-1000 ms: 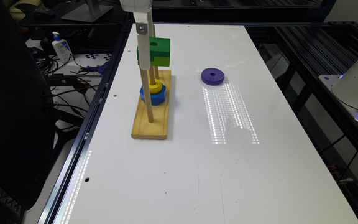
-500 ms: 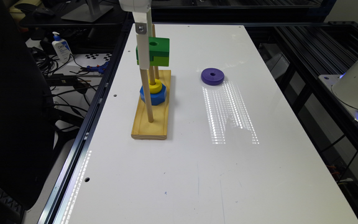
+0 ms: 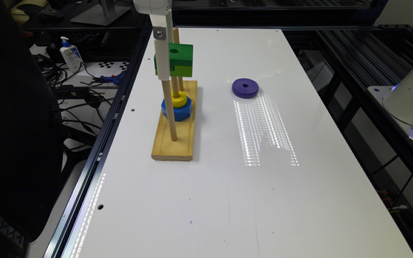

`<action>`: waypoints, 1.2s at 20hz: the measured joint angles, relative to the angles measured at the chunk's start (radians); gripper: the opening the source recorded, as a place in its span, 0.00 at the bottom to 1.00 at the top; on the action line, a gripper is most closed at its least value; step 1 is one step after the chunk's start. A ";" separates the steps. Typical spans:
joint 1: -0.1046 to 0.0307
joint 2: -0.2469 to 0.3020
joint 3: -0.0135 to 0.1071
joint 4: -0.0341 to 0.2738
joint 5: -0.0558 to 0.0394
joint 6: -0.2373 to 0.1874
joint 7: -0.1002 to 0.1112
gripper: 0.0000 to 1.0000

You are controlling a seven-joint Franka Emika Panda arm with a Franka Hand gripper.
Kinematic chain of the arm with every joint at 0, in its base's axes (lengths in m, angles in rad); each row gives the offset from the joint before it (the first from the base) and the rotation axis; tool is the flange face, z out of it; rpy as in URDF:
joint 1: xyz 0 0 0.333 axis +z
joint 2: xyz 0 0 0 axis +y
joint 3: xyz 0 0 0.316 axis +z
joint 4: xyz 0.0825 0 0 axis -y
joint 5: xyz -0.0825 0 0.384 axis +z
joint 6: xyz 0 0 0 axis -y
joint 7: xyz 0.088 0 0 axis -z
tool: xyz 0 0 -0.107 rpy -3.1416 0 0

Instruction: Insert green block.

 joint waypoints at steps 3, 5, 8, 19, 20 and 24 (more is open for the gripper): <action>0.001 0.003 0.001 0.005 0.0000 0.000 0.000 0.00; 0.001 0.007 0.002 0.010 0.0000 0.000 0.000 0.00; 0.002 0.017 0.004 0.021 0.0000 0.000 0.000 0.00; 0.003 0.026 0.009 0.031 0.0000 -0.001 0.000 0.00; 0.003 0.026 0.009 0.031 0.0000 -0.001 0.000 0.00; 0.005 0.026 0.010 0.031 0.0000 -0.001 0.001 0.00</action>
